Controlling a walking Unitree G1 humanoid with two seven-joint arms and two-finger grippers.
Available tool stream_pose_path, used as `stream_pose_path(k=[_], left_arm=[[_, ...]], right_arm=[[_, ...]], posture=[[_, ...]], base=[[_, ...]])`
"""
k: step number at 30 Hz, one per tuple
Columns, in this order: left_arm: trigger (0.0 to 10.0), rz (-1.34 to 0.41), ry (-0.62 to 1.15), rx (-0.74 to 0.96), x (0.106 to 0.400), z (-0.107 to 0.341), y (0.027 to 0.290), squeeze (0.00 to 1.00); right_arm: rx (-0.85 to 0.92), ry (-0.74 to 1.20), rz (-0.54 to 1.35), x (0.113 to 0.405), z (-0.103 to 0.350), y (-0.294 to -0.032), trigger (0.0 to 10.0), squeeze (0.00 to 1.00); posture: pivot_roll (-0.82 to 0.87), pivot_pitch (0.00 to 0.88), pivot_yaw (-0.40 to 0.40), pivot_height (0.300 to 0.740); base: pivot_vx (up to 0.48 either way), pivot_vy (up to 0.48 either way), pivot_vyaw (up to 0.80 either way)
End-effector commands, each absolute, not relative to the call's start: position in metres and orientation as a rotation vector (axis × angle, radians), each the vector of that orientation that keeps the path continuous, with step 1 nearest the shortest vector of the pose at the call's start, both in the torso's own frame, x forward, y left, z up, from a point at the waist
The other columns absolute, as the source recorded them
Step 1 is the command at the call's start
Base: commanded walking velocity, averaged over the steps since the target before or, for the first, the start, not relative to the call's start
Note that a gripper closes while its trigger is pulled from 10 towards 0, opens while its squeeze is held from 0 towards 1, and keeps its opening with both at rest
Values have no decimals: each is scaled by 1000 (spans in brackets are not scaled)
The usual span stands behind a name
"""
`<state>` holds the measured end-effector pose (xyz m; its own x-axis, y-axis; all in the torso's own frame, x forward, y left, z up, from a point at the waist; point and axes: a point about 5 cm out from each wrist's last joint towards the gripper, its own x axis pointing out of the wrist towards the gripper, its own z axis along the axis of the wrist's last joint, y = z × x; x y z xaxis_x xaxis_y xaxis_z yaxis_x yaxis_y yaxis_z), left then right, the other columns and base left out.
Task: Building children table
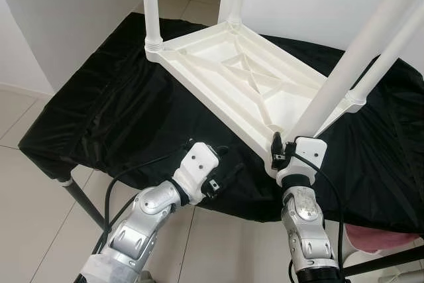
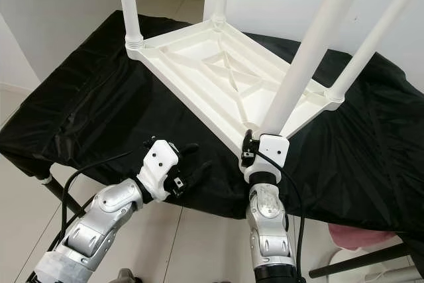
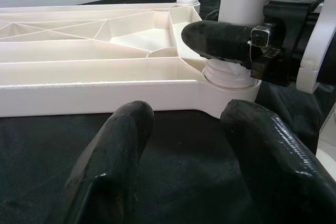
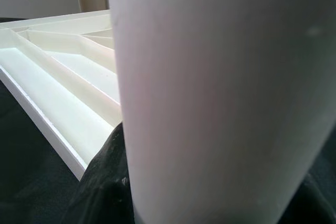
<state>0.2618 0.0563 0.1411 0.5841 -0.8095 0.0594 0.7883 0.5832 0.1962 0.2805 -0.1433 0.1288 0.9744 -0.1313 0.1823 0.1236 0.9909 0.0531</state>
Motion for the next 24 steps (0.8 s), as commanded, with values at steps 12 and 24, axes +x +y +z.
stream_pose_path(k=[12, 24], left_arm=[[10000, -950, -130, 93, 262, 144, 54, 0], [10000, -1004, -118, 80, 259, 144, 55, 0]], right_arm=[[25, -178, -4, 274, 118, -150, 10000, 1000], [-12, -209, 245, 276, 125, -181, 10000, 0]], posture=[[39, 97, -79, 740], [32, 97, -68, 740]], base=[[0, 0, 0], [0, 0, 0]])
